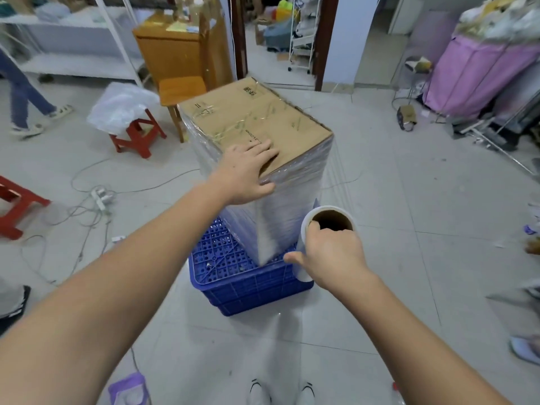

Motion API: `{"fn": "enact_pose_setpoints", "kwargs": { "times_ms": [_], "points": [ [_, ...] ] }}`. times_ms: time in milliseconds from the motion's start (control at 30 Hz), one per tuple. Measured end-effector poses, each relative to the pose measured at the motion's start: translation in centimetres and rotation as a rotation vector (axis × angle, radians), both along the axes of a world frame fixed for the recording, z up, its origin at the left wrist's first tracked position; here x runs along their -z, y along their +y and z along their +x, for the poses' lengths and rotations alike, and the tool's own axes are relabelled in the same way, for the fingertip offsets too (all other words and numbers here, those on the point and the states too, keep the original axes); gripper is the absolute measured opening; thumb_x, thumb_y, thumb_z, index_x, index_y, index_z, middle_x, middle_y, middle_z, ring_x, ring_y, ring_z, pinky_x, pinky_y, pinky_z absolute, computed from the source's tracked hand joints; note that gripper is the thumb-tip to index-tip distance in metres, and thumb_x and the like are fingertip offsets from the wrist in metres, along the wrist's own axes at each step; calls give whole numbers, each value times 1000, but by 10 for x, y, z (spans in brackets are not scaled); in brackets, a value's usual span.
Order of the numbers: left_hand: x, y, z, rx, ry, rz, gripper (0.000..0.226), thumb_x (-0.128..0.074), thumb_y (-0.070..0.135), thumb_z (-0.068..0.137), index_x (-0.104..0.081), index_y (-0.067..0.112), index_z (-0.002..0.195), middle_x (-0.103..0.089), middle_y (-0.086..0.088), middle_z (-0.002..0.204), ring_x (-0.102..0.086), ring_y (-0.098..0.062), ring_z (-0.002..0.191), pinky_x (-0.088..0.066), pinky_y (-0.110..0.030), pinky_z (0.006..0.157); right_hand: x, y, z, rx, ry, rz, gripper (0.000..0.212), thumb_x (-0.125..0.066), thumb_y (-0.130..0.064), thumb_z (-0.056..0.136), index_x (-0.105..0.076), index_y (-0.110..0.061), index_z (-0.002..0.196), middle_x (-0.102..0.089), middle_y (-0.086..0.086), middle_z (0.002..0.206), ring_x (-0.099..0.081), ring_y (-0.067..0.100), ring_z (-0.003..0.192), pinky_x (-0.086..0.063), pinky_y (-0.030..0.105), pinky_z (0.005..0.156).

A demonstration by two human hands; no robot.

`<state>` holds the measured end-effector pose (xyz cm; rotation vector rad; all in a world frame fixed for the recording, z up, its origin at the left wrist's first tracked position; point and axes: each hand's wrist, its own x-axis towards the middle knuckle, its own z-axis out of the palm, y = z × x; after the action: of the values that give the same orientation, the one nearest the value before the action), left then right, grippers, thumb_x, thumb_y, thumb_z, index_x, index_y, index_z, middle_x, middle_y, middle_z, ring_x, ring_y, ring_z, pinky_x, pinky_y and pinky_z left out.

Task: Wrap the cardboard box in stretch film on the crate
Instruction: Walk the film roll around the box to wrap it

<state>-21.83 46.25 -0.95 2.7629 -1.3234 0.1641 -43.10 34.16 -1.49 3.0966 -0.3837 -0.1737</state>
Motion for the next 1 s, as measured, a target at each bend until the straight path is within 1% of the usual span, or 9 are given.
{"fn": "enact_pose_setpoints", "kwargs": {
  "times_ms": [100, 200, 267, 367, 467, 533, 633, 767, 1000],
  "points": [
    [-7, 14, 16, 96, -25, 188, 116, -63, 82, 77, -7, 32, 166, -8, 3, 173, -14, -21, 158, -19, -44, 125, 5, -2, 1, 59, -94, -56, 67, -38, -84, 80, -45, -18, 73, -49, -4, 58, -44, 14, 48, -27, 26, 43],
    [-3, 10, 14, 94, -19, 252, 138, -69, 88, 63, 6, 32, 165, 6, 3, 173, 1, -21, 159, -3, -45, 128, 7, -8, -1, 53, -121, -66, 61, -38, -78, 86, -44, -19, 73, -46, -4, 58, -41, 14, 48, -24, 25, 42],
    [2, 5, 14, 86, -29, 237, 135, -69, 85, 67, 5, 31, 165, 7, 1, 173, 4, -26, 159, 1, -44, 128, 7, -15, -3, 26, -124, -51, 51, -41, -69, 91, -47, -20, 78, -44, -4, 61, -42, 17, 52, -23, 26, 44],
    [1, 4, 14, 83, -43, 243, 128, -67, 83, 74, 5, 30, 165, 5, -1, 173, -1, -29, 160, -4, -41, 129, 9, -20, -12, -50, -169, -62, 36, -47, -53, 95, -49, -20, 79, -48, -3, 64, -42, 21, 55, -28, 28, 51],
    [-2, 0, 11, 73, -42, 271, 125, -68, 79, 77, 6, 30, 165, 3, -1, 174, -3, -29, 159, -6, -40, 129, 12, -21, -23, -204, -268, -148, 40, -79, -45, 69, -52, -18, 56, -50, -1, 44, -25, 20, 44, -21, 26, 47],
    [-3, -6, 8, 62, -38, 273, 125, -70, 77, 77, 5, 31, 165, 2, -1, 174, -5, -29, 159, -8, -41, 129, 12, -23, -25, -301, -326, -161, 47, -88, -41, 54, -47, -18, 47, -45, -2, 37, -19, 19, 42, -18, 25, 48],
    [-5, -9, 7, 47, -25, 268, 125, -72, 75, 76, 4, 32, 165, 1, -1, 174, -5, -29, 159, -8, -41, 129, 8, -22, -24, -504, -330, -118, 52, -85, -40, 58, -38, -20, 51, -41, -1, 38, -20, 20, 44, -20, 25, 51],
    [-5, -7, 4, 33, -28, 277, 124, -72, 75, 77, 5, 32, 165, 3, 0, 174, -4, -28, 159, -5, -40, 129, 1, -10, -18, -738, -273, -91, 54, -79, -43, 63, -31, -20, 56, -23, -5, 48, -25, 20, 44, -21, 25, 52],
    [-2, -4, 3, 24, -36, 264, 123, -71, 73, 79, 4, 31, 165, 3, -1, 174, -4, -28, 159, -7, -40, 128, 12, 12, -3, -968, -236, 15, 30, -68, -36, 75, -53, -17, 57, -45, 0, 44, -33, 25, 42, -25, 27, 60]
  ]
}}
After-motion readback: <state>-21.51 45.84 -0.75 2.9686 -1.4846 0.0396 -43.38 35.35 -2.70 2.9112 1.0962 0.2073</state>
